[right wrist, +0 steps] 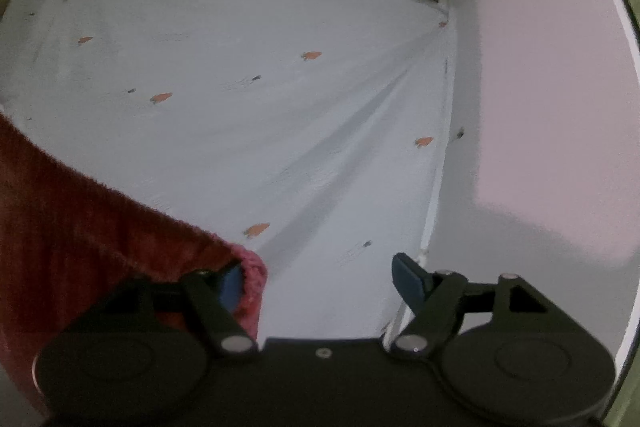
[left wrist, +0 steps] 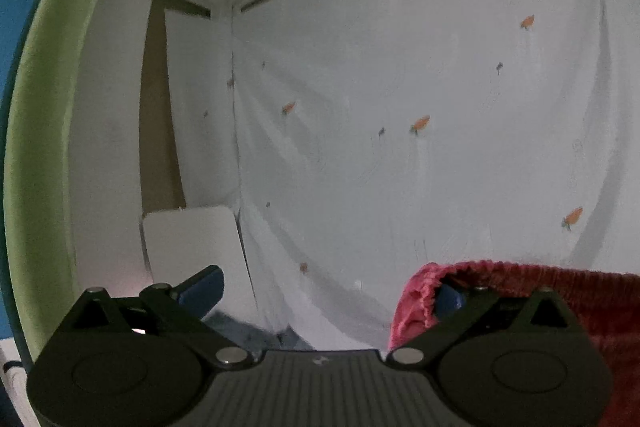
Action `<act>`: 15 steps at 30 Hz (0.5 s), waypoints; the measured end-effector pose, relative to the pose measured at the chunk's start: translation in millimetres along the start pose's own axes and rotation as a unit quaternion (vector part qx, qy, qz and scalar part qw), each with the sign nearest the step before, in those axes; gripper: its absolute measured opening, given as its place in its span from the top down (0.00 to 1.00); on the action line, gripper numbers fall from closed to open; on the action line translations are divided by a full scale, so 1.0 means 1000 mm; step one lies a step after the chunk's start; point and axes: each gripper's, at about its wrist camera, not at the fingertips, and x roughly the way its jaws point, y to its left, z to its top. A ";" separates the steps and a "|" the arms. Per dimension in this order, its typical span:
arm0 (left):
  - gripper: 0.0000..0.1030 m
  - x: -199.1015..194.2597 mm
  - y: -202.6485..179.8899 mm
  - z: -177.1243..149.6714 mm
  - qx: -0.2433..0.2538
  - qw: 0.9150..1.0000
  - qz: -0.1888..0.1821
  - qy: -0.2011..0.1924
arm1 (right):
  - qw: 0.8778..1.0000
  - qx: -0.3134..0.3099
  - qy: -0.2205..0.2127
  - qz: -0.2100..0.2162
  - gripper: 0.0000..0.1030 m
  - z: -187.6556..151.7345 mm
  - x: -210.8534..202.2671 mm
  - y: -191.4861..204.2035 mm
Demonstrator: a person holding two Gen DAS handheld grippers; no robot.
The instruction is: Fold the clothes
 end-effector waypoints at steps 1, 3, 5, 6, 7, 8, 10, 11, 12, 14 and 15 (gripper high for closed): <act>0.01 0.001 0.002 -0.003 0.003 1.000 0.000 0.004 | 1.000 0.004 0.005 0.007 0.24 0.001 0.003 -0.002; 0.01 0.008 0.003 -0.007 0.008 1.000 0.001 0.012 | 1.000 0.012 0.015 0.019 0.24 0.002 0.013 -0.004; 0.01 0.020 0.004 -0.010 0.011 1.000 0.002 0.023 | 0.999 0.015 0.027 0.029 0.24 0.003 0.030 -0.002; 0.01 0.030 0.003 -0.014 0.013 0.999 0.001 0.032 | 0.999 0.014 0.036 0.034 0.24 0.002 0.038 0.003; 0.01 0.040 0.002 -0.019 0.013 0.999 -0.001 0.042 | 0.998 0.014 0.047 0.041 0.24 -0.001 0.047 0.011; 0.01 0.054 0.001 -0.026 0.013 0.998 -0.003 0.056 | 0.997 0.014 0.060 0.048 0.24 -0.005 0.057 0.020; 0.01 0.086 -0.004 -0.040 0.016 0.996 -0.008 0.086 | 0.994 0.015 0.086 0.062 0.24 -0.013 0.076 0.038; 0.01 0.106 -0.010 -0.048 0.018 0.995 -0.011 0.102 | 0.993 0.013 0.099 0.067 0.24 -0.018 0.091 0.048; 0.01 0.129 -0.018 -0.057 0.023 0.993 -0.014 0.119 | 0.991 0.010 0.113 0.072 0.24 -0.023 0.108 0.059; 0.01 0.182 -0.035 -0.079 0.035 0.987 -0.023 0.157 | 0.988 -0.002 0.138 0.076 0.24 -0.036 0.149 0.082; 0.01 0.208 -0.044 -0.090 0.041 0.983 -0.027 0.176 | 0.985 -0.010 0.152 0.078 0.24 -0.044 0.174 0.094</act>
